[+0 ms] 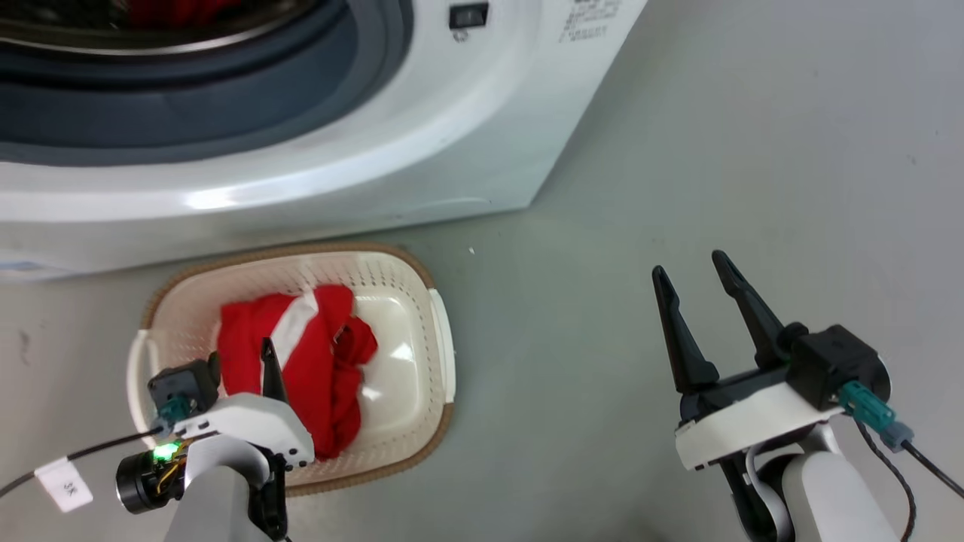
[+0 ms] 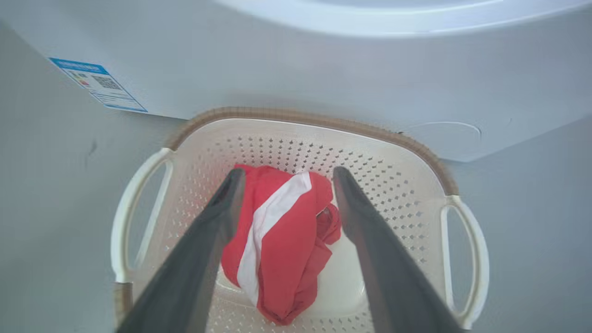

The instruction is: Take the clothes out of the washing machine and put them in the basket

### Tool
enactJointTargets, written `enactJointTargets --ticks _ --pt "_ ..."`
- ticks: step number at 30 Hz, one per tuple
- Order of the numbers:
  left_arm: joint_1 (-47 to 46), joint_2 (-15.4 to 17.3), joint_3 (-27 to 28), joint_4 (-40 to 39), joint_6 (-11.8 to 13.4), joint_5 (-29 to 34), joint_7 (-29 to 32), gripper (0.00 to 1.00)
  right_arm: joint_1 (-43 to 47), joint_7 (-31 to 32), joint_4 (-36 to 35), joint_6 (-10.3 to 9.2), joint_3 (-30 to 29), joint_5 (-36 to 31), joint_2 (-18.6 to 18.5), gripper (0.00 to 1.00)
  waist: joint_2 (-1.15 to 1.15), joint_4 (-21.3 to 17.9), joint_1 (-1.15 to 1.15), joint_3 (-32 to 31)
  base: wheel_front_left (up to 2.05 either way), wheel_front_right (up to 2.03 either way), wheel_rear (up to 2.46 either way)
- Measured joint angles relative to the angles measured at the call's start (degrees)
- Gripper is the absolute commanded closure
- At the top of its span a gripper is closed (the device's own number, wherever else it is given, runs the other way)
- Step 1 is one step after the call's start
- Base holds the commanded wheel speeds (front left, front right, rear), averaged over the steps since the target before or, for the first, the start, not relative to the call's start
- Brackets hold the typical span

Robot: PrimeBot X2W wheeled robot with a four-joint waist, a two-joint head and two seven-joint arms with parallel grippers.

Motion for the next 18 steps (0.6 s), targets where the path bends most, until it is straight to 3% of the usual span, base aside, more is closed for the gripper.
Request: enactJointTargets --ticks 7,18 --pt "6.1 -0.7 0.5 -12.8 0.1 1.6 0.0 0.0 3.2 2.4 -2.5 0.0 -1.5 -1.4 0.0 0.0 0.0 2.4 -0.01 -7.2 0.0 0.0 0.0" --pt "11.6 -0.8 -6.8 -26.1 1.4 2.8 0.0 0.0 7.9 5.1 -5.5 0.0 -3.7 -2.1 0.0 0.0 0.0 6.8 -0.02 -14.8 0.0 0.0 0.0"
